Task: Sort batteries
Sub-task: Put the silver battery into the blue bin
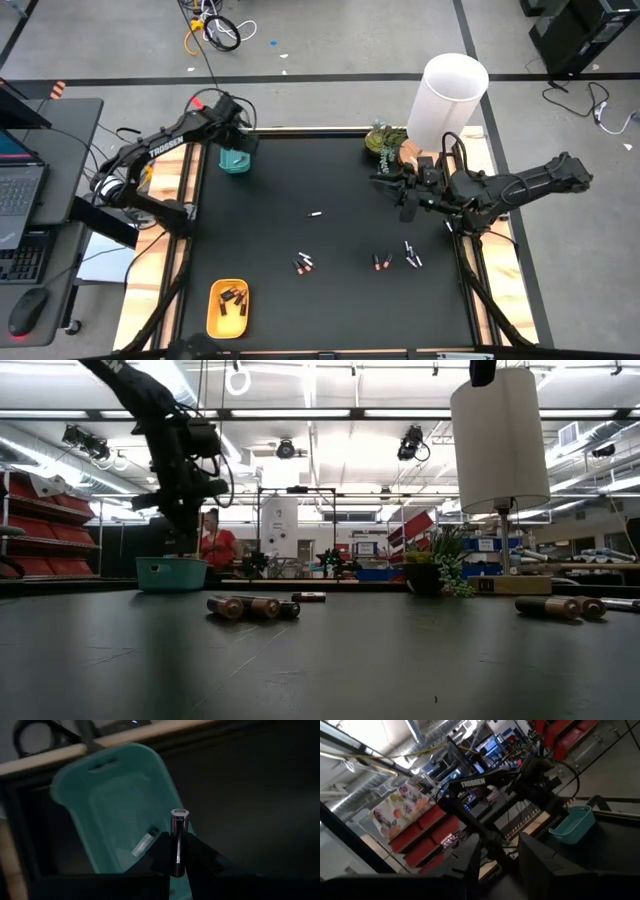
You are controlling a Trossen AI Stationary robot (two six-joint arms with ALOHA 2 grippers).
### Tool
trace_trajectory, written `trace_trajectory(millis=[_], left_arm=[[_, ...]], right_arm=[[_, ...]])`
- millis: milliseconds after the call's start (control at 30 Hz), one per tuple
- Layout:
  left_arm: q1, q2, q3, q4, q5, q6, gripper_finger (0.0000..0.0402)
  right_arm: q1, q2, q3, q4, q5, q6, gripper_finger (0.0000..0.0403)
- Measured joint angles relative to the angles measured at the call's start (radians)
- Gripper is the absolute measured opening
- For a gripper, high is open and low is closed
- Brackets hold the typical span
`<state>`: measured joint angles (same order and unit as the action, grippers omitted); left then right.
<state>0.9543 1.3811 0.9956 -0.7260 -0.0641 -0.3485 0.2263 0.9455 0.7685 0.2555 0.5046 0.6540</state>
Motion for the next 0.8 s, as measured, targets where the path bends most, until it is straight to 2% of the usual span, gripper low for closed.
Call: trace_trajectory(millis=[267, 467, 800], left_arm=[[0.112, 0.069, 0.000, 0.054, 0.008, -0.031, 0.0048], [0.113, 0.165, 0.000, 0.064, 0.001, -0.049, 0.0049], [0.113, 0.223, 0.001, 0.085, -0.013, -0.083, 0.0057]], right_arm=[[-0.028, 0.000, 0.000, -0.047, -0.060, 0.000, 0.0118], [-0.028, 0.000, 0.000, -0.052, -0.061, 0.005, 0.0118], [-0.024, 0.000, 0.000, -0.057, -0.062, 0.008, 0.0118]])
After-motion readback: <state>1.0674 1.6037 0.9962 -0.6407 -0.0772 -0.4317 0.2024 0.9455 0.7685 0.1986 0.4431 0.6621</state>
